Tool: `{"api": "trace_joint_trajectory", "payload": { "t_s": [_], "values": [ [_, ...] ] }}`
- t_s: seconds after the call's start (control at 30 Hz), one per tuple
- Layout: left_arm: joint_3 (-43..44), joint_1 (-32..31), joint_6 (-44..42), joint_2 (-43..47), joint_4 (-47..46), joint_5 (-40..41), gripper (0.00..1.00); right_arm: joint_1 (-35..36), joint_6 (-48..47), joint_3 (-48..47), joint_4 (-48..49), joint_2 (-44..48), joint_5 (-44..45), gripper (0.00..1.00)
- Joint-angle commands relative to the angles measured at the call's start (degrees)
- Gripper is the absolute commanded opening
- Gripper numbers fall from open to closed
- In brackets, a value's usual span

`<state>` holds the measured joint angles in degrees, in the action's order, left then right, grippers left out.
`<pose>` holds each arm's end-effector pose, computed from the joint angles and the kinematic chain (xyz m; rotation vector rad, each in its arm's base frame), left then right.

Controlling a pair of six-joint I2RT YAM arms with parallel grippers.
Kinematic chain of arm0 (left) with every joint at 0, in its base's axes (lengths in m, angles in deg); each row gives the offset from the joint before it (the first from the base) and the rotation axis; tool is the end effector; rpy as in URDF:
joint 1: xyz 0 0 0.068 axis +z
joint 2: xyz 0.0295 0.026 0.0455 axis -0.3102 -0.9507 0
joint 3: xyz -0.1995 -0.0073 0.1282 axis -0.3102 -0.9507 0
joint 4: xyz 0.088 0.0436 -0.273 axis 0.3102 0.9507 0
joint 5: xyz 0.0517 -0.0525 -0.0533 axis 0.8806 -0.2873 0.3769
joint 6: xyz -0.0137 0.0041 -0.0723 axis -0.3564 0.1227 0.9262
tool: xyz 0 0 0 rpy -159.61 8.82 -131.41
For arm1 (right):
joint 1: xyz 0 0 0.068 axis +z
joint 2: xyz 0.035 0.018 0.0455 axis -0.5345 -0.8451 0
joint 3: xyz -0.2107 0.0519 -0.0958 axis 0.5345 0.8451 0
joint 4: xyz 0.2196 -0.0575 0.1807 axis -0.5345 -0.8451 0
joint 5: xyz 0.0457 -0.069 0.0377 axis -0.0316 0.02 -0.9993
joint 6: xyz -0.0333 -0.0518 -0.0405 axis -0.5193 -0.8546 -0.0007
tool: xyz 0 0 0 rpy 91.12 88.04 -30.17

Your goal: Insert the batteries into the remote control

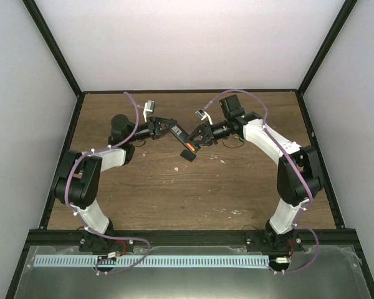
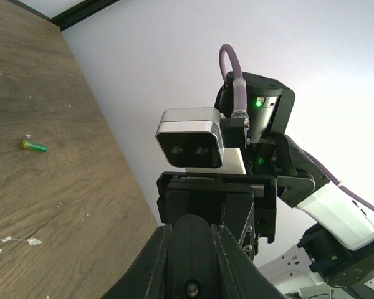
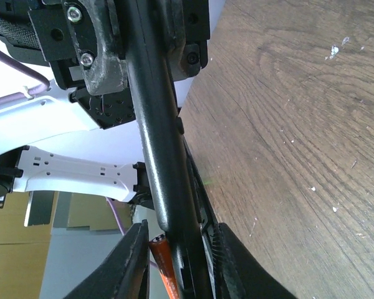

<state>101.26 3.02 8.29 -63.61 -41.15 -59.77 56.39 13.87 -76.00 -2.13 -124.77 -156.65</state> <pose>0.3498 -0.1494 0.1849 0.1863 1.8169 -1.8842 0.3380 0.2135 0.2157 -0.6619 2.3581 1.7821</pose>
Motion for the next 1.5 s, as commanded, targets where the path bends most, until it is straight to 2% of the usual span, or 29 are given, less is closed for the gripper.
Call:
{"api": "trace_joint_trajectory", "payload": {
  "t_s": [0.0, 0.9, 0.97, 1.1, 1.2, 1.33, 1.47],
  "values": [
    [0.03, -0.2, -1.95, 0.44, -0.36, 1.35, 0.0, 0.09, -1.37, -1.03, -0.81, 0.34, -2.98, 0.22],
    [0.64, 0.37, -0.63, 0.35, -1.33, 2.16, 0.0, 0.09, -9.56, 3.16, 1.37, 4.88, 1.78, 0.15],
    [0.58, 0.66, -0.75, 0.29, -1.32, 2.28, 0.0, 0.02, -9.03, 3.0, 1.87, 5.75, 3.79, 0.19],
    [0.48, 1.74, -0.99, 0.33, -1.04, 2.62, 0.0, -0.48, -8.79, 3.25, 1.89, 8.75, 13.68, 0.45],
    [0.31, 2.98, -1.46, 0.32, -0.29, 2.7, 0.0, -2.53, -9.42, 4.41, 1.56, 11.39, 20.62, 0.58],
    [0.22, 4.98, -3.43, 0.81, 2.32, 2.95, 0.0, -6.47, -9.59, 6.47, 0.93, 13.92, 29.65, 0.65],
    [1.03, 6.89, -7.97, 2.1, 10.01, 3.39, 0.0, -9.16, -12.43, 6.49, -1.56, 13.7, 43.16, 0.68]
  ]
}}
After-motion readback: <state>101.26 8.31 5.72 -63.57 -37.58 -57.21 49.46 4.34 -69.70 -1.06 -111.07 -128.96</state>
